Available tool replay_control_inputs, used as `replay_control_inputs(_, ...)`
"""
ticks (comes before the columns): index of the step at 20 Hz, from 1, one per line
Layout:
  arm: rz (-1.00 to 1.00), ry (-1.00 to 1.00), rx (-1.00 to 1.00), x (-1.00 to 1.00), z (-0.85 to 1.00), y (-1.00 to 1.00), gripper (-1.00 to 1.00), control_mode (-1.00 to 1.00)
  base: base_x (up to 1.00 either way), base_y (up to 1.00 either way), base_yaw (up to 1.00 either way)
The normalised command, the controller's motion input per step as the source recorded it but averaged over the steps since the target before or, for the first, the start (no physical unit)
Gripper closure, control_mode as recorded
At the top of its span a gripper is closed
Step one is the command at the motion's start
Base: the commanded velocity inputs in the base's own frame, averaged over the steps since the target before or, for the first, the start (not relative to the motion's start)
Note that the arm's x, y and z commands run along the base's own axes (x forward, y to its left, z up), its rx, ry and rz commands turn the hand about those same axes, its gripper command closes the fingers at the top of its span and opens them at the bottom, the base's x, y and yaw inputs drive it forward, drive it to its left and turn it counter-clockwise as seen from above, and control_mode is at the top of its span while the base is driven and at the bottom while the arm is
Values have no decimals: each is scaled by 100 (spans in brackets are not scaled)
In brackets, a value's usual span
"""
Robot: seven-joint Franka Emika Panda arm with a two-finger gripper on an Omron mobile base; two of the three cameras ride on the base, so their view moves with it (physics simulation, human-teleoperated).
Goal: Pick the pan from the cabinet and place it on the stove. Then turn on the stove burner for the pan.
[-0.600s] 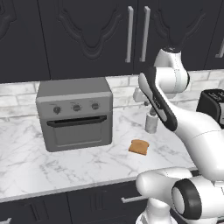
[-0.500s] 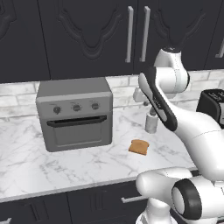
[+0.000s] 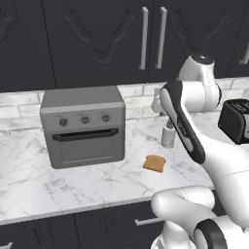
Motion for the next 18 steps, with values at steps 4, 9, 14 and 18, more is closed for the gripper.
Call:
replay_control_inputs(4,0,-19,0,-6,52,4,-100,-100,0,0,0)
replay_control_inputs(9,-2,-19,0,-11,68,0,-100,-100,0,0,0)
replay_control_inputs(14,-1,-16,1,-8,67,2,-100,-100,0,0,0)
replay_control_inputs(18,0,-20,0,0,38,5,-100,-100,0,0,0)
